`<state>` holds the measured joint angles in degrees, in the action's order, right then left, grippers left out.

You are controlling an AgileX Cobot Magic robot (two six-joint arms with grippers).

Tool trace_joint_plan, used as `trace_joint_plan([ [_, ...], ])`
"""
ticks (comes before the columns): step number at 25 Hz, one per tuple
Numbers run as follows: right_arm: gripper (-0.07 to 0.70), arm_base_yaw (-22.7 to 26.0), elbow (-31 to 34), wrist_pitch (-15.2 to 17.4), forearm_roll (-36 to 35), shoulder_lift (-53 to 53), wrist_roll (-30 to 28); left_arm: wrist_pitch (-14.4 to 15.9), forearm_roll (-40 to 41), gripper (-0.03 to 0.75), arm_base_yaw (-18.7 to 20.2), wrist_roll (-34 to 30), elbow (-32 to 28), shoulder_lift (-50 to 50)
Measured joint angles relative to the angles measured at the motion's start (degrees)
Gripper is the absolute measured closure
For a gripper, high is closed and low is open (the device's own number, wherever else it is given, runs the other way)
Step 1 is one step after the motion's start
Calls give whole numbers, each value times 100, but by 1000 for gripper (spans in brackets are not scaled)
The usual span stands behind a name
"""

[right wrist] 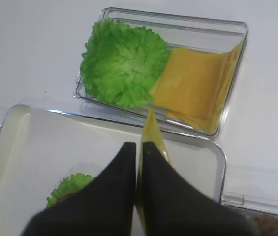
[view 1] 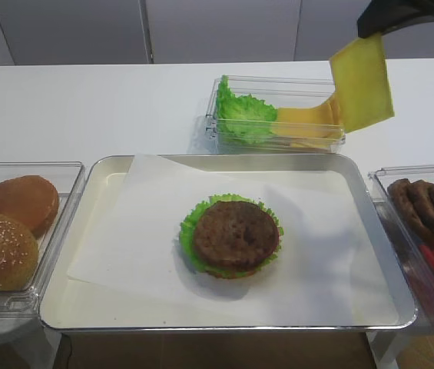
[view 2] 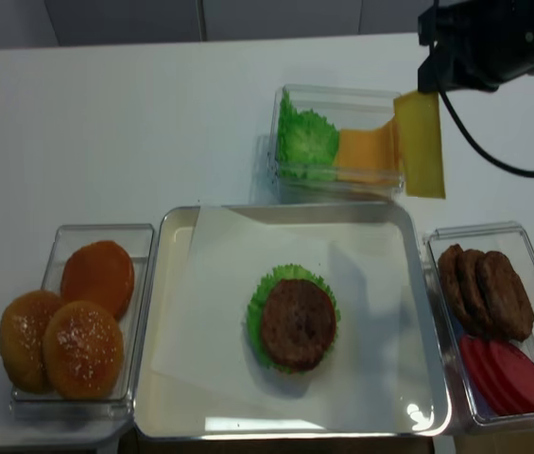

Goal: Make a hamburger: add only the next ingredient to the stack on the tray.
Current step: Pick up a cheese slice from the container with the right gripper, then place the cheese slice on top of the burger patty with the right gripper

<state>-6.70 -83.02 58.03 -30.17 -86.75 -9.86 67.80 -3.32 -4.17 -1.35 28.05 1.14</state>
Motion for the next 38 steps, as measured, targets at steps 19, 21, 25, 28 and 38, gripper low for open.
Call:
trace_joint_plan([
  [19, 593, 0, 672, 191, -654, 515, -427, 0, 0, 287, 0, 0, 0, 0],
  [21, 593, 0, 781, 191, -692, 585, -433, 0, 0, 287, 0, 0, 0, 0],
  [25, 593, 0, 1031, 191, -792, 739, -511, 0, 0, 287, 0, 0, 0, 0],
  [28, 593, 0, 1229, 191, -920, 826, -612, 0, 0, 287, 0, 0, 0, 0],
  [38, 593, -238, 1612, 256, -1271, 953, -927, 0, 0, 287, 0, 0, 0, 0],
])
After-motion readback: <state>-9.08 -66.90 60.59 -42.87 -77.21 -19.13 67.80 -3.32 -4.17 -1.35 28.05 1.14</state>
